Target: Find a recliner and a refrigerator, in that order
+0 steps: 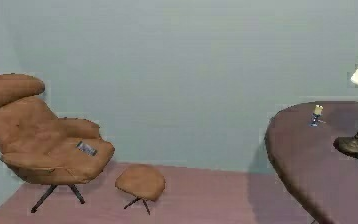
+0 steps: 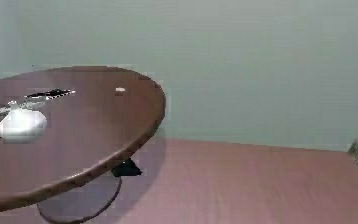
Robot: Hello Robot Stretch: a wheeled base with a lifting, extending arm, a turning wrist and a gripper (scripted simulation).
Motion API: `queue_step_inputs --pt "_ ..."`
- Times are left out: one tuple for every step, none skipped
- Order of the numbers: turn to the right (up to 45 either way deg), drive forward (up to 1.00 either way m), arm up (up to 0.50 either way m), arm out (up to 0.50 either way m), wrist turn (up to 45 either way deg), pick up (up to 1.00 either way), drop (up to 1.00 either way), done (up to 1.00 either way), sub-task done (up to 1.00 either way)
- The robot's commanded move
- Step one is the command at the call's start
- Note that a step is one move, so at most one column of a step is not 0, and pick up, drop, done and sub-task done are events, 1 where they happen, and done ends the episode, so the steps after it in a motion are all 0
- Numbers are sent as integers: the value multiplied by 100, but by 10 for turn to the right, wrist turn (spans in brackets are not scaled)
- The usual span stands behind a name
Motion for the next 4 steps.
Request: queue_step_inputs --pt "-450 0 0 0 0 0 0 0 0" --pt "-30 0 0 0 0 0 0 0 0" --pt "0 25 0 0 0 0 0 0 0" --pt "210 0 0 0 0 0 0 0 0"
